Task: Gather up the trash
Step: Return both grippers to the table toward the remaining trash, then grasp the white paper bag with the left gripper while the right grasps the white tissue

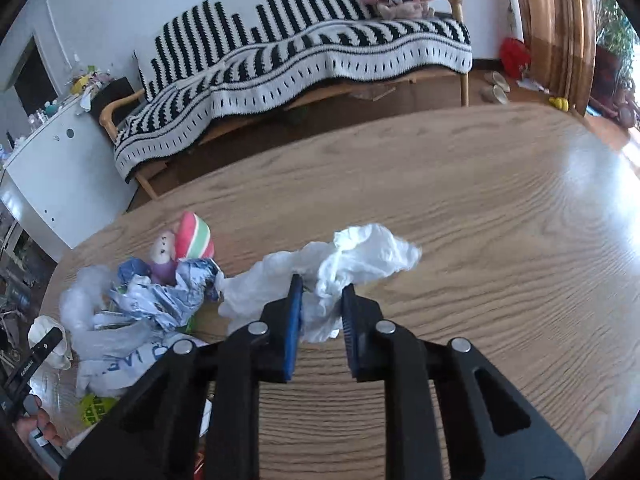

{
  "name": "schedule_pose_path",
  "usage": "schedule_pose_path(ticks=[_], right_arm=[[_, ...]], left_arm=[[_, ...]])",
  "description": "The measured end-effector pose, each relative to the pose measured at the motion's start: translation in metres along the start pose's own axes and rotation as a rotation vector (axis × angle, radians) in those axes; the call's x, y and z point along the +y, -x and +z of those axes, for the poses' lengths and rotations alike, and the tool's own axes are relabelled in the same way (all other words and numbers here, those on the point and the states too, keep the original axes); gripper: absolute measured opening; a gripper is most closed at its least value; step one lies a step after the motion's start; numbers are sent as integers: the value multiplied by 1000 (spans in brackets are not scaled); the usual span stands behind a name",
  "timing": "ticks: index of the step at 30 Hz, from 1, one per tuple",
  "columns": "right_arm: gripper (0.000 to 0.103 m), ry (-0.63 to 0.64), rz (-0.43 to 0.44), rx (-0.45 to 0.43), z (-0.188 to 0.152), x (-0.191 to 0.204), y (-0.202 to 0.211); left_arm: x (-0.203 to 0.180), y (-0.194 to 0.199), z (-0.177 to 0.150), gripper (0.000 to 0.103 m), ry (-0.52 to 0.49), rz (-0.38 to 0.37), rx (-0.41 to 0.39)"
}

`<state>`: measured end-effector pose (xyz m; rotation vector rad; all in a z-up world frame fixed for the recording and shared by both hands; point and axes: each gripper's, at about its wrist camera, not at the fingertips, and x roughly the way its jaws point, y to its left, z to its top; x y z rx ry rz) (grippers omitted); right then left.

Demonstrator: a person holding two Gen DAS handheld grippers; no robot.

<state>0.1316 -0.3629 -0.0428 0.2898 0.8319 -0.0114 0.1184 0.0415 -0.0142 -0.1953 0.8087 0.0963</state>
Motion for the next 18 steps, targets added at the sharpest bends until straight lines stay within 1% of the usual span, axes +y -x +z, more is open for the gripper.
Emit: schedule_pose_path(ticks=[3, 6, 18], right_arm=[[16, -19, 18, 4, -3, -6, 4], [16, -29, 25, 3, -4, -11, 9], [16, -2, -3, -22, -6, -7, 6]], left_arm=[[-4, -1, -2, 59, -14, 23, 22], [-7, -2, -1, 59, -34, 47, 23], [4, -5, -4, 59, 10, -12, 36]])
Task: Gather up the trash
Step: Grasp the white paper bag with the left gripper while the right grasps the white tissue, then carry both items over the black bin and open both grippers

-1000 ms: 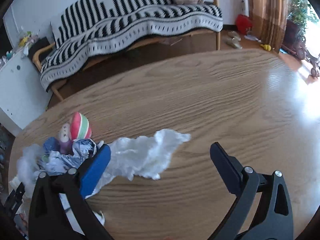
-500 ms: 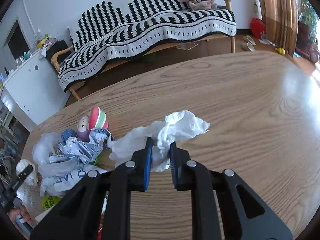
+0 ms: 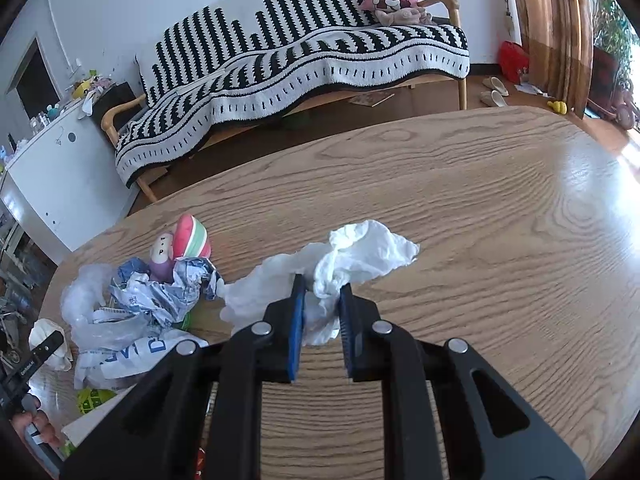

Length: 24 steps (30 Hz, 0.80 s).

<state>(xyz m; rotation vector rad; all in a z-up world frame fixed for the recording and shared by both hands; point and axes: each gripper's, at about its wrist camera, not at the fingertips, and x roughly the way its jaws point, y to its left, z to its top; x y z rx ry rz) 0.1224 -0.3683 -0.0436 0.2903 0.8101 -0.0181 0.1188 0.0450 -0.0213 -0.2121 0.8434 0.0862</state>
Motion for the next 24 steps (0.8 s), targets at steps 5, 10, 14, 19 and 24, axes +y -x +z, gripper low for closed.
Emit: schedule_pose_path(ticks=[5, 10, 14, 19, 24], right_arm=[[16, -11, -7, -2, -2, 2, 0], [16, 5, -23, -26, -1, 11, 8], [16, 37, -42, -46, -5, 19, 14], [16, 36, -48, -34, -10, 17, 12], [16, 44, -63, -37, -9, 17, 11]], left_arm=[[-1, 0, 0, 59, 1, -19, -1], [-1, 0, -2, 58, 12, -18, -3], [-4, 0, -4, 58, -5, 16, -7], [-5, 1, -4, 59, -13, 21, -7], [-6, 1, -2, 59, -30, 42, -6]])
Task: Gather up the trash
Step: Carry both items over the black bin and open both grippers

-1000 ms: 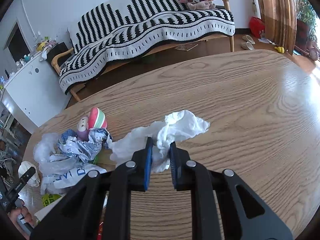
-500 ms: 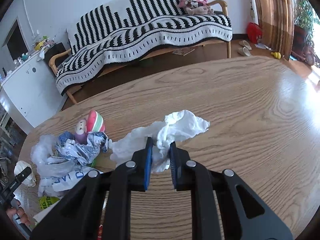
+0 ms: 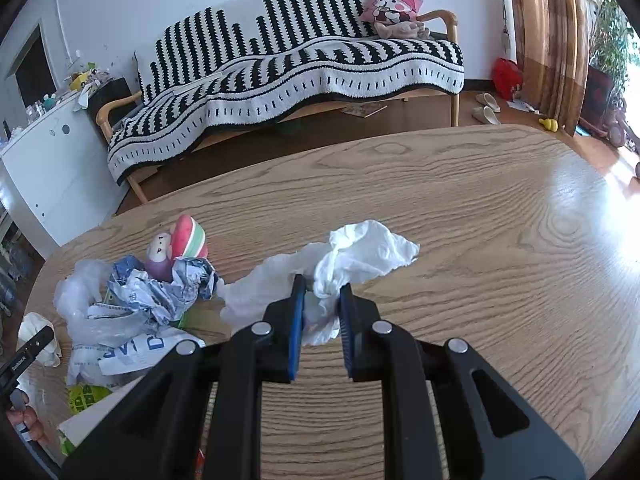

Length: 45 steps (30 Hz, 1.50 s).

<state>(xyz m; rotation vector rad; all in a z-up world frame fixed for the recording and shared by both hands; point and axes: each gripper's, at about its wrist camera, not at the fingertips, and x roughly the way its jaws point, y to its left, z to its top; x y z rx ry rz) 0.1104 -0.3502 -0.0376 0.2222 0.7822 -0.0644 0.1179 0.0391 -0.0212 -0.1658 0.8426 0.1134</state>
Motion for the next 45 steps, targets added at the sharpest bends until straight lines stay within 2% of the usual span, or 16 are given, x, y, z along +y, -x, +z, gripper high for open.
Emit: schedule_pose_path(ticks=[3, 9, 12, 15, 19, 23, 28, 30, 32, 36, 38, 39, 40, 41, 42, 45], right_arm=[[16, 0, 3, 0, 3, 3, 1], [16, -38, 20, -53, 1, 2, 33], [16, -52, 10, -110, -3, -9, 68], [16, -71, -20, -146, -12, -34, 101], [16, -119, -48, -174, -40, -95, 163], [16, -203, -90, -225, -80, -164, 234], [17, -302, -167, -248, -143, -250, 305], [17, -335, -195, -223, -170, -278, 317], [17, -394, -218, -155, -206, -310, 315], [17, -540, -229, 42, -292, -361, 273], [17, -604, -211, 119, -330, -375, 252], [17, -625, -201, 141, -340, -378, 245], [17, -667, -179, 171, -358, -384, 236], [17, -686, -175, 183, -366, -387, 232], [17, -698, -173, 192, -372, -389, 228], [16, -711, -161, 197, -373, -393, 221]], left_arm=[[0, 5, 1, 58, -1, -3, -4], [-13, 53, 0, 58, 1, -94, -81], [-40, 86, -6, 58, -44, -147, -113], [-79, 119, -16, 58, -89, -252, -115], [-155, 165, -42, 58, -226, -390, -135], [-256, 200, -109, 58, -408, -550, -87], [-380, 226, -236, 58, -659, -721, 94], [-410, 224, -284, 58, -719, -761, 193], [-438, 218, -340, 58, -802, -751, 270], [-460, 183, -420, 58, -901, -738, 384], [-454, 172, -448, 58, -996, -778, 364], [-452, 167, -456, 58, -1042, -754, 360], [-451, 161, -463, 58, -1050, -723, 404], [-449, 159, -461, 58, -1037, -748, 421], [-447, 158, -456, 58, -1027, -737, 402], [-440, 145, -453, 57, -982, -698, 441]])
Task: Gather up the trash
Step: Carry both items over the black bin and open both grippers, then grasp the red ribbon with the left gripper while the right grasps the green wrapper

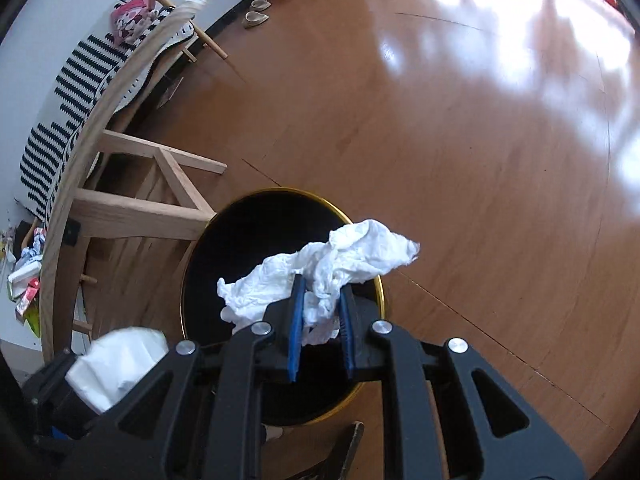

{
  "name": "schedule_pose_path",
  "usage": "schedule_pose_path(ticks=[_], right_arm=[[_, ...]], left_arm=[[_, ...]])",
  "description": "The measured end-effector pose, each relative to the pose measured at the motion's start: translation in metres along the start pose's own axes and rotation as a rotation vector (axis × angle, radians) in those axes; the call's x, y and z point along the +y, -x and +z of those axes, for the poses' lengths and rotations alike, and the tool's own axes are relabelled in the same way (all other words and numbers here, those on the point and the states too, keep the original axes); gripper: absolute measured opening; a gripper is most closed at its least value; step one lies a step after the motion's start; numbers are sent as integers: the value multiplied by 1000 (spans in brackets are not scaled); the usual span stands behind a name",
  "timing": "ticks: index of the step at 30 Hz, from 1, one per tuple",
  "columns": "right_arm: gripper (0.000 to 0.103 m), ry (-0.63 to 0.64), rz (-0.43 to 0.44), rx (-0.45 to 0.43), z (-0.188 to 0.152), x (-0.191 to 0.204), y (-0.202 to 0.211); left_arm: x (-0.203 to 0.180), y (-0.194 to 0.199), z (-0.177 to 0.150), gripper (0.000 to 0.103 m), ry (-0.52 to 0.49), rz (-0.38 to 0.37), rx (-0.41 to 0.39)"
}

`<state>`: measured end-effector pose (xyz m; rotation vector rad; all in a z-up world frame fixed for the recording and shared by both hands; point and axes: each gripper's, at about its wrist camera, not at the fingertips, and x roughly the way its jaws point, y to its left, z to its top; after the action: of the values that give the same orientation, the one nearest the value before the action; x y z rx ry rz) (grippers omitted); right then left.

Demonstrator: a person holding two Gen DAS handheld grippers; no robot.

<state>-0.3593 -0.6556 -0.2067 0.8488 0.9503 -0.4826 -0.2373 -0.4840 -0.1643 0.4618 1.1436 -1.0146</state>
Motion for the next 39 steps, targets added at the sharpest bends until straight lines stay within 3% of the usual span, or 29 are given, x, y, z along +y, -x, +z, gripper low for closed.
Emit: schedule_pose_path(ticks=[7, 9, 10, 11, 12, 14, 17, 20, 22, 24, 25, 28, 30, 35, 39], right_arm=[[17, 22, 39, 19, 7, 9, 0], [42, -19, 83, 33, 8, 4, 3], [74, -40, 85, 42, 11, 3, 3], [91, -58, 89, 30, 13, 1, 6], [93, -62, 92, 11, 16, 1, 11], [96, -62, 97, 1, 21, 2, 16], [96, -75, 104, -14, 24, 2, 24], [96, -57, 80, -43, 25, 7, 30], [96, -34, 48, -66, 26, 13, 36], [96, -5, 7, -97, 29, 26, 39], [96, 7, -11, -109, 31, 32, 40], [96, 70, -69, -161, 37, 62, 45], [96, 112, -74, -191, 40, 89, 48], [96, 284, -21, -222, 40, 184, 48], [96, 424, 45, -239, 33, 268, 52]], left_arm=[[9, 3, 1, 58, 14, 14, -1], [3, 0, 3, 62, -2, 37, 8], [0, -2, 8, 78, -12, 45, 11], [-2, -1, 14, 98, -23, 37, 5], [-4, 1, 14, 97, -29, 24, -12], [-4, 5, 16, 97, -26, -10, -36], [5, 22, 21, 97, 39, 10, -79], [17, 70, 25, 97, 85, -6, -180], [32, 106, 25, 97, 105, 23, -253], [58, 150, 21, 97, 143, 107, -331], [78, 173, 17, 97, 170, 184, -363], [138, 220, -4, 97, 270, 395, -386], [185, 246, -31, 97, 383, 483, -396], [305, 306, -125, 97, 727, 633, -389], [366, 340, -182, 97, 897, 666, -349]])
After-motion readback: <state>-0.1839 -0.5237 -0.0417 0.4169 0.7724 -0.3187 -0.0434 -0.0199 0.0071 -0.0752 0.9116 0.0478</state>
